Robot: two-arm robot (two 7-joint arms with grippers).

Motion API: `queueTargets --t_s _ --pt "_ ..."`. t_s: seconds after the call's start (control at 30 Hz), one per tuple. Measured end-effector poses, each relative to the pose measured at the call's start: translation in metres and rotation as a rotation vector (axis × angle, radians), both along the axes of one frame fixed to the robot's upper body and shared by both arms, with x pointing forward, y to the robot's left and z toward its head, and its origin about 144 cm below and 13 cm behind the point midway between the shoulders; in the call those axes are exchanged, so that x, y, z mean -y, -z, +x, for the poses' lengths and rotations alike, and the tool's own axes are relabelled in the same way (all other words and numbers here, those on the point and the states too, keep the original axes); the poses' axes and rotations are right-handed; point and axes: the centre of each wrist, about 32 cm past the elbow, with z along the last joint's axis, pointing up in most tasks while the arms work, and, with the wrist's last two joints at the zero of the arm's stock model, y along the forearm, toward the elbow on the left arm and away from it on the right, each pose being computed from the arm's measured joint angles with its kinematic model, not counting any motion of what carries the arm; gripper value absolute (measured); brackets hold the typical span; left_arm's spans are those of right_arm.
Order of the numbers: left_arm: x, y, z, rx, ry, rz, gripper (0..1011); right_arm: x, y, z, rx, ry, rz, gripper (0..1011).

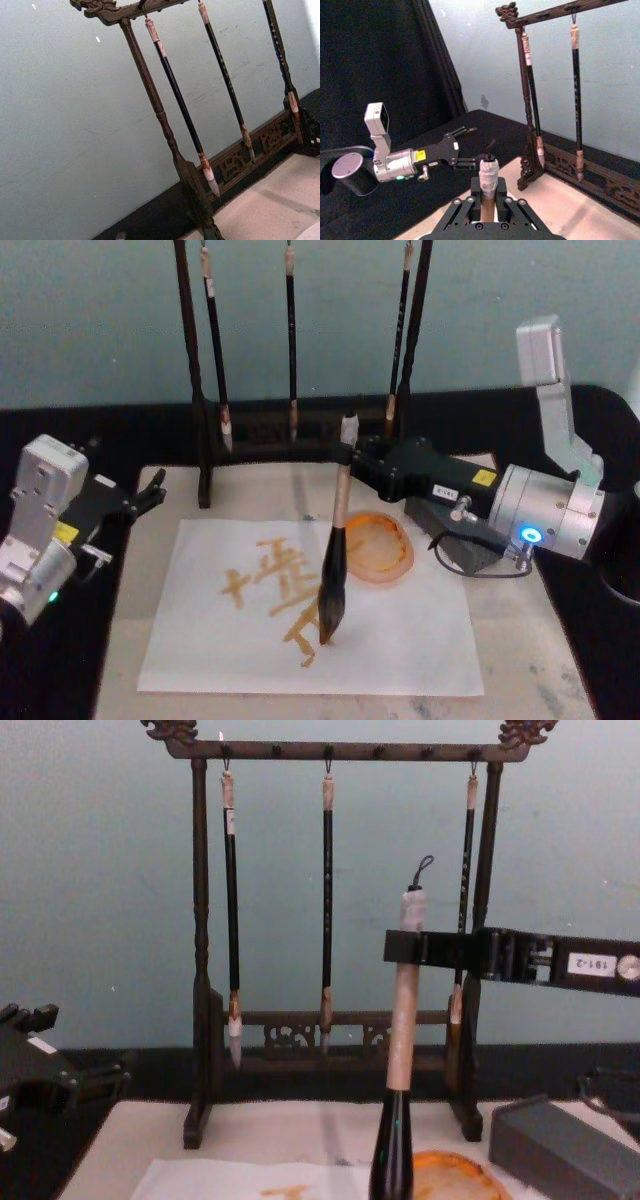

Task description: Pick up the brush from the inkstone, write on the paper, then place the brush back to its original position.

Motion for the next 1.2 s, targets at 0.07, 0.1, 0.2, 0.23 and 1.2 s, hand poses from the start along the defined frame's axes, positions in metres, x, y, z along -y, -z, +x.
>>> queueTargets --t_s 0.07,0.1,0.2,0.23,1.2 --pt "0.000 0.000 0.000 0.000 0.000 0.000 1010 0.002 0.000 0.000 0.002 0.006 -0.002 176" --pt "0.000 0.000 0.000 0.000 0.000 0.000 1010 0.002 0.000 0.000 0.002 0.008 -0.004 175" --pt "0.000 0.000 0.000 0.000 0.000 0.000 1010 0.004 0.000 0.000 0.003 0.012 -0.005 176" --pt "0.000 0.000 0.000 0.000 0.000 0.000 1010 0.004 0.000 0.000 0.002 0.013 -0.005 176" --pt "0.000 0.000 0.000 0.000 0.000 0.000 1010 -0.010 0.003 -0.004 -0.013 -0.049 0.012 176"
